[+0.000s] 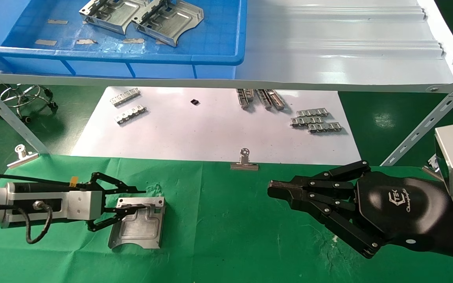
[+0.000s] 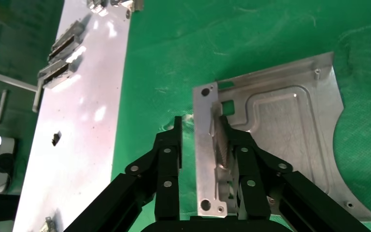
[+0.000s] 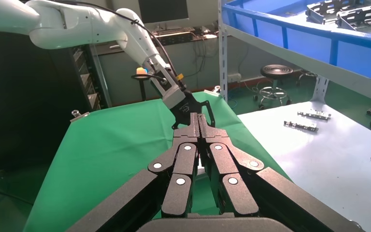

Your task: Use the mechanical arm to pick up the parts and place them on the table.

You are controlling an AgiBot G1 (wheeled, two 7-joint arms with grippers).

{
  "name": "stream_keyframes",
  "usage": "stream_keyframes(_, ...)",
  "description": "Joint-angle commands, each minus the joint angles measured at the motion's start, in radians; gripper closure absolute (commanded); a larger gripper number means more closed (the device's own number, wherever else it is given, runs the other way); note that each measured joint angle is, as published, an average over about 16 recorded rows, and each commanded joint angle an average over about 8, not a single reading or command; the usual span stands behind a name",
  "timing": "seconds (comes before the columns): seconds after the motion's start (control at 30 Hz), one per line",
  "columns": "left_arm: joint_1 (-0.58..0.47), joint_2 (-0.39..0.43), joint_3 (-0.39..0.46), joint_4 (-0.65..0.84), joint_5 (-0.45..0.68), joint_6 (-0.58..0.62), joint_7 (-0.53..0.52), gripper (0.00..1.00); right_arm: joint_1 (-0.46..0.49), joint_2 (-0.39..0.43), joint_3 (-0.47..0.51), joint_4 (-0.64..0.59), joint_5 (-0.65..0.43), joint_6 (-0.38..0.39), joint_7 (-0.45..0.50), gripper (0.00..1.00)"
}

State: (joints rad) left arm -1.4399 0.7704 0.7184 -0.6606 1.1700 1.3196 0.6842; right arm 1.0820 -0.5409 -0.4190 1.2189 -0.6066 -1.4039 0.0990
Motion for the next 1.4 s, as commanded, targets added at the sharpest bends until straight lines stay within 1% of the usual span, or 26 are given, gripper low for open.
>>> stream_keyframes(0.03, -0.001, -0.001, -0.004, 0.003, -0.004, -0.002, 0.006, 0.00, 0.000, 0.000, 0.000, 0.000, 0.000, 0.000, 0.000, 1.00)
stream_keyframes(0.13, -0.010, -0.013, -0.009, 0.001, -0.034, 0.039, -0.060, 0.00, 0.000, 0.000, 0.000, 0.000, 0.000, 0.000, 0.000, 1.00)
stream_keyframes(0.23, -0.018, -0.028, -0.011, -0.009, -0.070, 0.092, -0.168, 0.00, 0.000, 0.000, 0.000, 0.000, 0.000, 0.000, 0.000, 1.00)
stream_keyframes(0.27, -0.019, -0.033, -0.013, -0.014, -0.083, 0.107, -0.205, 0.00, 0.000, 0.000, 0.000, 0.000, 0.000, 0.000, 0.000, 0.96)
stream_keyframes(0.3, -0.021, -0.036, -0.013, -0.018, -0.092, 0.121, -0.237, 0.00, 0.000, 0.000, 0.000, 0.000, 0.000, 0.000, 0.000, 0.87)
stream_keyframes(0.4, -0.018, -0.044, -0.019, -0.033, -0.115, 0.143, -0.305, 0.00, 0.000, 0.000, 0.000, 0.000, 0.000, 0.000, 0.000, 0.50)
stream_keyframes(0.5, -0.006, -0.048, -0.033, -0.053, -0.129, 0.146, -0.335, 0.00, 0.000, 0.000, 0.000, 0.000, 0.000, 0.000, 0.000, 0.12)
stream_keyframes(0.53, -0.001, -0.048, -0.038, -0.061, -0.131, 0.147, -0.341, 0.00, 0.000, 0.000, 0.000, 0.000, 0.000, 0.000, 0.000, 0.04)
stream_keyframes(0.57, 0.005, -0.050, -0.046, -0.071, -0.136, 0.148, -0.350, 0.00, 0.000, 0.000, 0.000, 0.000, 0.000, 0.000, 0.000, 0.00)
stream_keyframes(1.4, 0.168, -0.099, -0.223, -0.321, -0.273, 0.161, -0.586, 0.00, 0.000, 0.000, 0.000, 0.000, 0.000, 0.000, 0.000, 0.00)
